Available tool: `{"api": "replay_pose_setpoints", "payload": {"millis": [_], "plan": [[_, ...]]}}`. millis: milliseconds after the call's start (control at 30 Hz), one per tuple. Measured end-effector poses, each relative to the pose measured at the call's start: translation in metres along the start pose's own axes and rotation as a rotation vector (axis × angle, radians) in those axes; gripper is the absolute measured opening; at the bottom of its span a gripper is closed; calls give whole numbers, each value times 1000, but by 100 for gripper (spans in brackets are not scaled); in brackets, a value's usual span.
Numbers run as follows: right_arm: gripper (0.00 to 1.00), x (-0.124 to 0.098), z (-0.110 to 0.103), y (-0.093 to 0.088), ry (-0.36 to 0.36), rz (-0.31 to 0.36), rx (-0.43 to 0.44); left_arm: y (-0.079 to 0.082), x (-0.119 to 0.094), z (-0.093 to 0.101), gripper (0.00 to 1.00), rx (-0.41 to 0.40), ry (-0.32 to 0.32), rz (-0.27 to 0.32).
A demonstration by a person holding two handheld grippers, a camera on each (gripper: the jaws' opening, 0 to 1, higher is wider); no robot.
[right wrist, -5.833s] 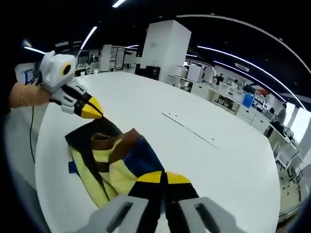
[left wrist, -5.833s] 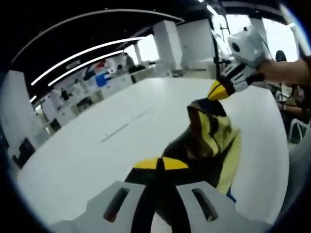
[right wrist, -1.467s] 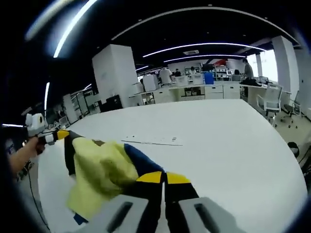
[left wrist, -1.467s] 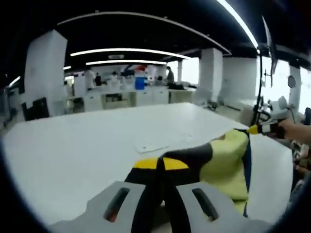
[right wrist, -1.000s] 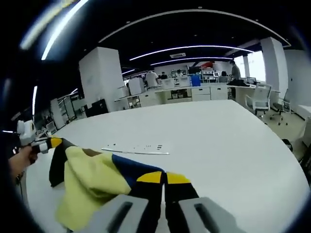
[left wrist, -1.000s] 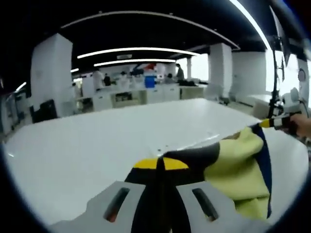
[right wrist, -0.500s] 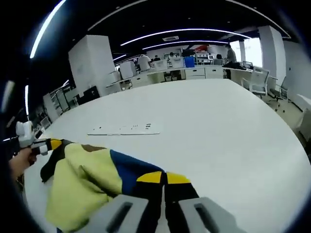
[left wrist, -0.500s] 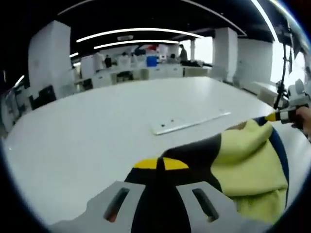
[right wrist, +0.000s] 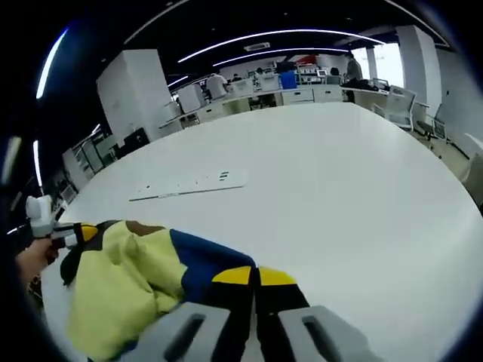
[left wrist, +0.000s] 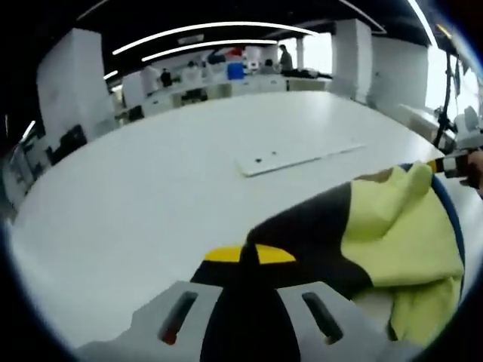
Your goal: Fold the garment on the visible template until the final outline fits inside the template.
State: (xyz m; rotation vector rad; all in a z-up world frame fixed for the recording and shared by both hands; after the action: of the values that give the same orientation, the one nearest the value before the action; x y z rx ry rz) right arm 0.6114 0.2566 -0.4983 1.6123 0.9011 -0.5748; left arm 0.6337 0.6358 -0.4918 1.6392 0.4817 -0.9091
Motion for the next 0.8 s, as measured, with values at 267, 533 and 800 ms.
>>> {"api": "replay_pose_setpoints", "payload": {"millis": [267, 533, 800], "plan": [[37, -19, -12, 12, 41, 52, 44, 13, -29, 4, 33, 7, -26, 87], [61, -41, -28, 9, 72, 45, 3, 24, -66, 23, 59, 107, -76, 198], [71, -61, -51, -12, 112, 1, -75, 20, -96, 42, 75, 159, -154, 259]]}}
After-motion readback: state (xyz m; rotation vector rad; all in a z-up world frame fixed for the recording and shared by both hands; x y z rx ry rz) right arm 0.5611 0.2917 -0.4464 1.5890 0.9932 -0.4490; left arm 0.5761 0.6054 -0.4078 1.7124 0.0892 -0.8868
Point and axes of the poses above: the point that each gripper's makers call its tool centre point, and the gripper's own axes: x roughly forward along the fingers, z roughly to its right, y roughly out of its top, the point moved 4 cm from there along -x, roughly backward along the fingers, and after that the axes turned 14 degrees about -z, right-handed, at the moved point
